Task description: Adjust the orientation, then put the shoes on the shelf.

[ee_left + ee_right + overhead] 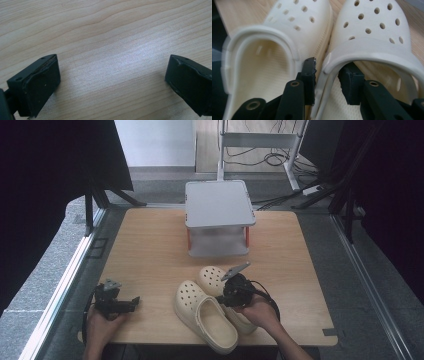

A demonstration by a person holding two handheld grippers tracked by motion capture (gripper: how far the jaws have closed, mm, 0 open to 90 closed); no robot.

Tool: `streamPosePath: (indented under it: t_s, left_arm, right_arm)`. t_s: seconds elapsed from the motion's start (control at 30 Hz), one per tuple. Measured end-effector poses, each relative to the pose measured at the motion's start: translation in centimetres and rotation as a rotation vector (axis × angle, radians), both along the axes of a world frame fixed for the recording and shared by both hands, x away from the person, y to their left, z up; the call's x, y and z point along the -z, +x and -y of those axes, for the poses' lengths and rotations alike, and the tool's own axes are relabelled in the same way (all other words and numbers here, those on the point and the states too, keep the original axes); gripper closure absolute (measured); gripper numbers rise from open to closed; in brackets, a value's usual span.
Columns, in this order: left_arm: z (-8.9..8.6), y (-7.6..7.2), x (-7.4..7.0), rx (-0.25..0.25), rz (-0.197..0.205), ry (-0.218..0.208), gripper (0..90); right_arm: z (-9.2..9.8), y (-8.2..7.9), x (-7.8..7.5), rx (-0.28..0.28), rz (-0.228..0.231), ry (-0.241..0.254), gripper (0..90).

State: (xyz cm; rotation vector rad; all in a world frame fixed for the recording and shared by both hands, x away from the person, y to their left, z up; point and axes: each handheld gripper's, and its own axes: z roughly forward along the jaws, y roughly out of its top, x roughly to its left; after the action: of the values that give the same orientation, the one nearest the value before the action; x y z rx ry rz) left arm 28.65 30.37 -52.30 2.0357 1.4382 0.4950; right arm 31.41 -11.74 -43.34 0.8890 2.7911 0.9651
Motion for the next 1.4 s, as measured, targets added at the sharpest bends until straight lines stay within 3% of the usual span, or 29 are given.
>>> streamPosePath:
  t_s: [0.17, 0.43, 0.53, 0.63, 0.67, 0.7, 0.73, 0.77, 1.0, 1.17, 1.2, 1.27, 1.33, 1.4]
  left_arm:
    - [0.0, 0.0, 0.0, 0.001, 0.000, -0.001, 0.0]
    - [0.0, 0.0, 0.0, 0.001, 0.000, 0.000, 0.0]
    - [0.0, 0.0, 0.0, 0.001, 0.000, 0.000, 0.0]
    - [0.0, 0.0, 0.0, 0.000, 0.000, 0.000, 0.0]
    - [0.0, 0.0, 0.0, 0.000, 0.000, 0.000, 0.0]
    - [0.0, 0.0, 0.0, 0.001, 0.000, 0.000, 0.0]
    - [0.0, 0.0, 0.0, 0.000, 0.000, 0.000, 0.0]
    - [0.0, 0.0, 0.0, 0.001, 0.000, 0.000, 0.0]
    - [0.0, 0.0, 0.0, 0.000, 0.000, -0.001, 0.0]
    - [0.0, 0.0, 0.0, 0.000, 0.000, -0.001, 0.0]
    - [0.0, 0.0, 0.0, 0.000, 0.000, -0.001, 0.0]
    - [0.0, 0.0, 0.0, 0.000, 0.000, 0.000, 0.0]
    - [0.0, 0.0, 0.0, 0.000, 0.000, -0.001, 0.0]
    - [0.0, 0.0, 0.0, 0.000, 0.000, -0.001, 0.0]
  right_arm:
    - [0.7, -0.1, -0.4, 0.008, -0.027, 0.020, 73.5]
    - [1.1, -0.1, -0.3, -0.030, -0.070, 0.062, 72.4]
    - [1.5, 0.0, -0.5, -0.036, -0.061, 0.052, 64.0]
    - [1.6, -0.3, -0.8, -0.064, -0.058, 0.027, 49.4]
    - [1.6, -0.3, -0.8, -0.064, -0.058, 0.027, 49.4]
    - [1.4, -0.6, -0.7, -0.077, -0.051, 0.016, 36.2]
    - [1.4, -0.6, -0.7, -0.077, -0.051, 0.016, 36.2]
    - [1.0, -0.8, -0.5, -0.075, -0.065, 0.004, 29.4]
    - [-1.3, -0.9, 0.5, -0.063, -0.058, -0.061, 20.8]
    - [-2.5, -0.6, 1.2, -0.057, -0.044, -0.090, 22.8]
    - [-2.9, -0.5, 1.5, -0.049, -0.035, -0.097, 29.5]
    - [-3.0, -0.4, 1.6, -0.040, -0.024, -0.106, 34.1]
    - [-3.4, -0.3, 1.9, -0.003, 0.006, -0.140, 49.9]
    - [-3.4, -0.3, 1.9, 0.002, 0.002, -0.138, 52.9]
